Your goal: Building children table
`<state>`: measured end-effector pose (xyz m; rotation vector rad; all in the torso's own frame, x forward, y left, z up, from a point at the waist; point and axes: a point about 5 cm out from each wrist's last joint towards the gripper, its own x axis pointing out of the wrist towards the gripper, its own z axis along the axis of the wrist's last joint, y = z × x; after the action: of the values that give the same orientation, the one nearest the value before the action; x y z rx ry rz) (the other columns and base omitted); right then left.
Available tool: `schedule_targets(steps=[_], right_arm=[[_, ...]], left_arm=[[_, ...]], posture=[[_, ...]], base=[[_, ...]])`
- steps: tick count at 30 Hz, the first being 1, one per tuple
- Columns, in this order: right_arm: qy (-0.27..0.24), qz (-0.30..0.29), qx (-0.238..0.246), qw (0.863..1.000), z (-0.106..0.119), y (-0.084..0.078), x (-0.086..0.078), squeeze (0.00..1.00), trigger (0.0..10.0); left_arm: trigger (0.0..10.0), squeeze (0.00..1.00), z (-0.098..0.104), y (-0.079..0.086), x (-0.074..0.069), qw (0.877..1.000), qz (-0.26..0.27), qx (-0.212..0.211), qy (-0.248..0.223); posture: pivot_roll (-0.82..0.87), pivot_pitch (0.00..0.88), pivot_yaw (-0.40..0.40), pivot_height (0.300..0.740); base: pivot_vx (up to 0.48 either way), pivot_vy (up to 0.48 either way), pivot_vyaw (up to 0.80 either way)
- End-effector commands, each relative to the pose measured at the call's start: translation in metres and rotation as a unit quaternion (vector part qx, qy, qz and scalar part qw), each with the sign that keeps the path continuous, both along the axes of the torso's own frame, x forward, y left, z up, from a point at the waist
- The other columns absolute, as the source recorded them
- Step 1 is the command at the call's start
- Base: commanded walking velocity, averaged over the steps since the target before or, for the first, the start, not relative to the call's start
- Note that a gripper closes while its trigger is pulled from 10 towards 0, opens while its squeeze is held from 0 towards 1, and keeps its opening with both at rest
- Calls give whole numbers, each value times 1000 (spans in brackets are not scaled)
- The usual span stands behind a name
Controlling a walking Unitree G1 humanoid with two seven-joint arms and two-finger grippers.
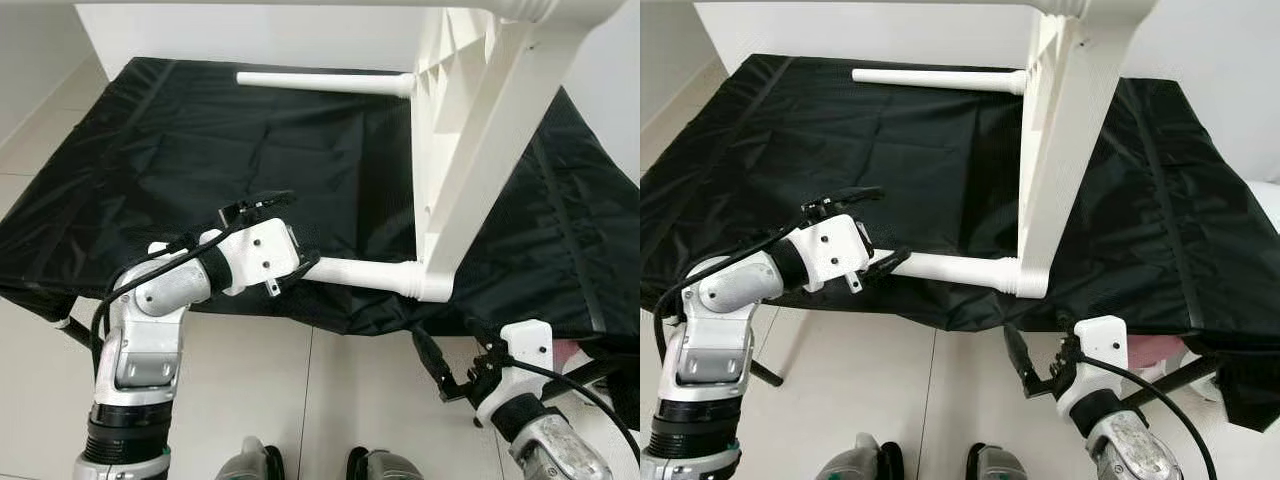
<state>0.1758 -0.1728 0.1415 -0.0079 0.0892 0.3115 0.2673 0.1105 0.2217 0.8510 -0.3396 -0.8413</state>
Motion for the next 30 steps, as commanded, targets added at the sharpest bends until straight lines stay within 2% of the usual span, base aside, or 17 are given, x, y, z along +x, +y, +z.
schedule_targets(steps=[1, 4, 8, 10, 11, 13, 15, 16, 17, 18, 21, 23, 24, 25, 26, 28, 30], right_arm=[[6, 2, 11, 1000, -6, 5, 2, 0, 10000], [-30, -36, 0, 999, -2, 12, 14, 0, 10000], [-70, -72, -16, 995, 9, 14, 23, 0, 10000], [-124, -89, -46, 987, 26, 15, 35, 0, 10000], [-139, -94, -48, 985, 33, 15, 39, 0, 10000], [-139, -94, -48, 985, 33, 15, 39, 0, 10000], [-142, -89, -42, 985, 35, 17, 42, 0, 10000], [-142, -89, -42, 985, 35, 17, 42, 0, 10000], [-138, -83, -38, 986, 33, 20, 44, 0, 10000], [-135, -78, -35, 987, 30, 23, 45, 0, 10000], [-131, -73, -28, 988, 27, 26, 47, 0, 10000], [-129, -71, -17, 989, 23, 34, 53, 0, 10000], [-129, -71, -17, 989, 23, 34, 53, 0, 10000], [-129, -73, -14, 989, 21, 37, 56, 0, 10000], [-129, -73, -14, 989, 21, 37, 56, 0, 10000], [-129, -77, -10, 989, 19, 39, 59, 0, 10000], [-128, -78, -9, 989, 18, 40, 59, 0, 10000]], left_arm=[[10000, 0, 16, 13, 7, 974, 144, -116, -129], [10000, 0, 17, 22, 9, 955, 196, -153, -159], [10000, 0, 5, 33, 13, 941, 249, -208, -96], [10000, 0, -14, 46, 19, 891, 305, -335, 41], [10000, 0, -21, 48, 20, 855, 314, -400, 107], [10000, 0, -21, 48, 20, 855, 314, -400, 107], [10000, 0, -28, 48, 18, 794, 303, -491, 189], [10000, 0, -28, 48, 18, 794, 303, -491, 189], [10000, 0, -29, 48, 16, 769, 287, -529, 217], [10000, 0, -29, 48, 14, 761, 274, -542, 228], [10000, 0, -28, 48, 13, 757, 265, -548, 236], [10000, 0, -24, 45, 10, 792, 257, -511, 211], [10000, 0, -24, 45, 10, 792, 257, -511, 211], [10000, 0, -22, 44, 10, 826, 255, -471, 175], [10000, 0, -22, 44, 10, 826, 255, -471, 175], [10000, 0, -24, 40, 6, 873, 261, -394, 120], [10000, 0, -26, 38, 4, 887, 263, -366, 103]], posture=[[-61, 98, 27, 740], [-64, 86, 29, 740], [-64, 79, 29, 740], [-65, 65, 28, 740], [-63, 63, 27, 740], [-63, 63, 27, 740], [-52, 50, 15, 740], [-52, 50, 15, 740], [-47, 43, 8, 740], [-45, 41, 7, 740], [-39, 28, 5, 740], [-32, 19, 3, 740], [-32, 19, 3, 740], [-30, 13, 7, 740], [-30, 13, 7, 740], [-33, 12, 15, 740], [-34, 13, 19, 740]], base=[[0, 0, 0], [0, 0, 0], [0, 0, 0], [0, 0, 0], [0, 0, 0], [0, 0, 0], [0, 0, 0], [0, 0, 0], [0, 0, 0], [0, 0, 0], [0, 0, 0], [0, 0, 0], [0, 0, 0], [0, 0, 0], [0, 0, 0], [0, 0, 0], [0, 0, 0]])
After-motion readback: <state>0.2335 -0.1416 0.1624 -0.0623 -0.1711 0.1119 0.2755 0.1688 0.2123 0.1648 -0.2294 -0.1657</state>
